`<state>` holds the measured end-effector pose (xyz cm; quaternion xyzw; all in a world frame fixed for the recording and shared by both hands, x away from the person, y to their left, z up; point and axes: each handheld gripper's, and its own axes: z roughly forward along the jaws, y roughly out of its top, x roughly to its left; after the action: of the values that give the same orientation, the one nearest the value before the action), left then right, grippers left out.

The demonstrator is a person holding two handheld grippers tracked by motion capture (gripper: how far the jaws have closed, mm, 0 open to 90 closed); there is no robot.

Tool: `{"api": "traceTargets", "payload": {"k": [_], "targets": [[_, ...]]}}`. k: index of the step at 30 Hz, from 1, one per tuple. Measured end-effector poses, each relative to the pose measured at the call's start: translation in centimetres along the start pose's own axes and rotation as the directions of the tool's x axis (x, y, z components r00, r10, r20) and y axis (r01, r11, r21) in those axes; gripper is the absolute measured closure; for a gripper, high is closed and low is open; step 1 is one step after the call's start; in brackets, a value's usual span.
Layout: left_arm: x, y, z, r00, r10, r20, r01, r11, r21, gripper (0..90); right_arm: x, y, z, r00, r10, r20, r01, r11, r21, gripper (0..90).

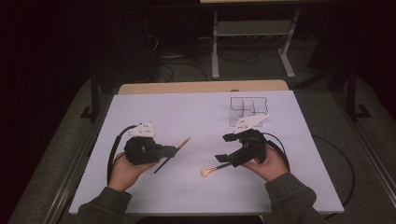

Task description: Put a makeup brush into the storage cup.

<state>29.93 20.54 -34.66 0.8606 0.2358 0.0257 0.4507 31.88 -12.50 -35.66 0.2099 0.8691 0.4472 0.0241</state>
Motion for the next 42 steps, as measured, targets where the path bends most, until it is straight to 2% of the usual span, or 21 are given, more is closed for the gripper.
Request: {"api": "traceTargets", "payload": {"k": [7,9,15,20,22,34,38,42], "targets": [[-0.7,0.2,0.9,0.9985,0.046,0.029,-0.046,0.9989,-0.012,83.3,0.3,0.7,0.8,0.9986,-0.009,-0.053,0.01,1.0,0.007,20.0],[-0.9,0.3,1.1,0.9982,0.048,0.036,-0.048,0.9987,-0.015,83.3,0.5,1.0,0.9,0.9979,-0.011,-0.064,0.012,1.0,0.01,20.5],[-1.5,0.5,1.6,0.9938,0.091,0.065,-0.089,0.9956,-0.029,83.3,0.7,1.7,0.9,0.995,-0.021,-0.098,0.022,1.0,0.008,22.6],[-1.8,0.6,2.0,0.9901,0.112,0.085,-0.11,0.9937,-0.021,83.3,0.7,1.9,1.2,0.9918,-0.024,-0.125,0.026,1.0,0.009,25.3],[-1.9,0.6,2.1,0.9903,0.102,0.095,-0.1,0.9948,-0.021,83.3,0.7,1.9,1.2,0.9906,-0.016,-0.136,0.017,1.0,0.013,27.2],[-2.5,0.6,3.0,0.9787,0.155,0.135,-0.153,0.9879,-0.021,83.3,0.9,2.0,1.4,0.9849,-0.033,-0.17,0.037,0.999,0.021,34.2],[-2.7,0.6,3.1,0.9763,0.162,0.144,-0.16,0.9868,-0.023,83.3,0.9,2.0,1.5,0.9812,-0.052,-0.186,0.057,0.998,0.018,39.6],[-2.9,0.7,3.3,0.9751,0.161,0.152,-0.159,0.9869,-0.03,83.3,1.0,2.0,1.7,0.9776,-0.044,-0.206,0.051,0.998,0.025,45.2]]}}
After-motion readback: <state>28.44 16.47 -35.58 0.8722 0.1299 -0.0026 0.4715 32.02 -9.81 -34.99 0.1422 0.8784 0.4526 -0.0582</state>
